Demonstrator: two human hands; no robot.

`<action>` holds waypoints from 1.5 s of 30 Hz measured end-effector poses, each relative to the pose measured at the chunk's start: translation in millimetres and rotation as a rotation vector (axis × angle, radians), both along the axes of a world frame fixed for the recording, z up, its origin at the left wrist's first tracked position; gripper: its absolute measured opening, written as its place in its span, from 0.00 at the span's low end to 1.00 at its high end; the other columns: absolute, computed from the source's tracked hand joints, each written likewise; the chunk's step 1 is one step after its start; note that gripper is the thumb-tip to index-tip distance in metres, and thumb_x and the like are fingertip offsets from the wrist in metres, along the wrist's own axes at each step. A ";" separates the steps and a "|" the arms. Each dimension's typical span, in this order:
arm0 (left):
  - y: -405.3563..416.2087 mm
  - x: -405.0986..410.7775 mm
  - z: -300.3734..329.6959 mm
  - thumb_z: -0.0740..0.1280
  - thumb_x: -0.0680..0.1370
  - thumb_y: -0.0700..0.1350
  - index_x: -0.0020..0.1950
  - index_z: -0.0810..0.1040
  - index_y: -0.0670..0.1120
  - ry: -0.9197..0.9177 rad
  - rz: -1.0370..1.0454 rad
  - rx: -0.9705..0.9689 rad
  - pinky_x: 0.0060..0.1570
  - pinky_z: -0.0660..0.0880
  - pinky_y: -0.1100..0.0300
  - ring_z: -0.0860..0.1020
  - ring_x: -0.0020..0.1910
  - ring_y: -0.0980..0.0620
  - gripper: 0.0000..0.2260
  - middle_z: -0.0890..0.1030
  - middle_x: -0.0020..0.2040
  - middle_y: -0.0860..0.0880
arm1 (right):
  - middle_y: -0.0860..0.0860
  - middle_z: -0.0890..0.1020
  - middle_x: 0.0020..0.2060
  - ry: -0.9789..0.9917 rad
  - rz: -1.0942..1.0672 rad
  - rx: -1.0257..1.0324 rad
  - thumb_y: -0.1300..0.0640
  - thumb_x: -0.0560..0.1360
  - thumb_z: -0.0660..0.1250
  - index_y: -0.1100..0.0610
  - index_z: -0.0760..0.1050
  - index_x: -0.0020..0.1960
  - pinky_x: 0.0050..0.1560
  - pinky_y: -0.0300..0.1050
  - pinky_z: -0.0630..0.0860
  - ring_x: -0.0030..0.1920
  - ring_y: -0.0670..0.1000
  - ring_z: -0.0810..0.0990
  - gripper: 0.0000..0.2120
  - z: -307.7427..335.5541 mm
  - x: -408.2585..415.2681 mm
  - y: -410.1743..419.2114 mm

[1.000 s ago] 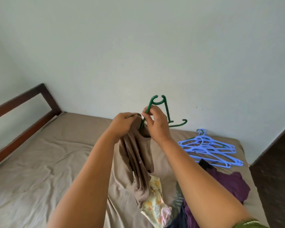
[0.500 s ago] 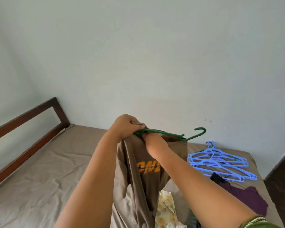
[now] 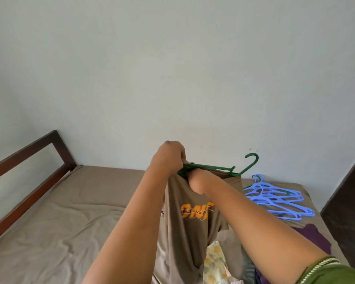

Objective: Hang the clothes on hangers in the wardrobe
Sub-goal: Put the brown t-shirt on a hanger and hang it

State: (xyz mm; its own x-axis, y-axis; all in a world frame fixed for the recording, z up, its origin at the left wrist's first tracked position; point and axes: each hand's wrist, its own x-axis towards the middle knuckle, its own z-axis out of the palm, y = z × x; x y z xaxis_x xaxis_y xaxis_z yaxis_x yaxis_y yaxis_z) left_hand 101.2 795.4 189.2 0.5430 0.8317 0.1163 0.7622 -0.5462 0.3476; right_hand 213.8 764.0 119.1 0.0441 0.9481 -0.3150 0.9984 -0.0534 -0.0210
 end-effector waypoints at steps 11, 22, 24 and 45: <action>16.0 -24.0 1.3 0.64 0.79 0.49 0.37 0.73 0.41 -0.140 0.064 0.086 0.32 0.66 0.60 0.71 0.36 0.50 0.14 0.74 0.35 0.46 | 0.57 0.75 0.64 0.068 -0.098 0.140 0.62 0.80 0.57 0.59 0.68 0.69 0.62 0.50 0.73 0.61 0.57 0.76 0.17 1.6 -17.9 9.3; 27.5 -32.5 -27.9 0.68 0.76 0.43 0.53 0.82 0.47 -0.041 -0.233 -0.033 0.47 0.70 0.61 0.76 0.51 0.51 0.07 0.81 0.50 0.51 | 0.58 0.73 0.66 -0.128 -0.009 -0.031 0.62 0.81 0.56 0.61 0.67 0.69 0.66 0.53 0.69 0.64 0.58 0.72 0.17 7.3 -34.8 7.6; 34.0 -39.1 -29.3 0.66 0.76 0.42 0.52 0.83 0.48 -0.133 -0.137 -0.004 0.45 0.68 0.62 0.76 0.50 0.50 0.08 0.82 0.49 0.51 | 0.58 0.76 0.62 -0.002 -0.016 0.132 0.64 0.79 0.58 0.60 0.69 0.68 0.57 0.51 0.74 0.60 0.59 0.76 0.18 12.0 -30.8 1.9; 74.1 -71.4 -24.2 0.61 0.81 0.53 0.50 0.82 0.49 -0.312 -0.058 -0.057 0.52 0.74 0.53 0.75 0.50 0.48 0.12 0.81 0.45 0.53 | 0.46 0.84 0.44 0.756 -0.260 0.867 0.55 0.82 0.58 0.55 0.75 0.49 0.44 0.32 0.74 0.43 0.45 0.83 0.09 65.5 36.4 8.6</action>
State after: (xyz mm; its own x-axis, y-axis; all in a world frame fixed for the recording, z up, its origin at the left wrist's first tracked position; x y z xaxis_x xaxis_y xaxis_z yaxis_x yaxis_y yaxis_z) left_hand 29.8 869.5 165.0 0.5356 0.8101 0.2385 0.5822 -0.5588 0.5906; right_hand 250.2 772.6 184.6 0.3461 0.8481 0.4013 0.6781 0.0695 -0.7316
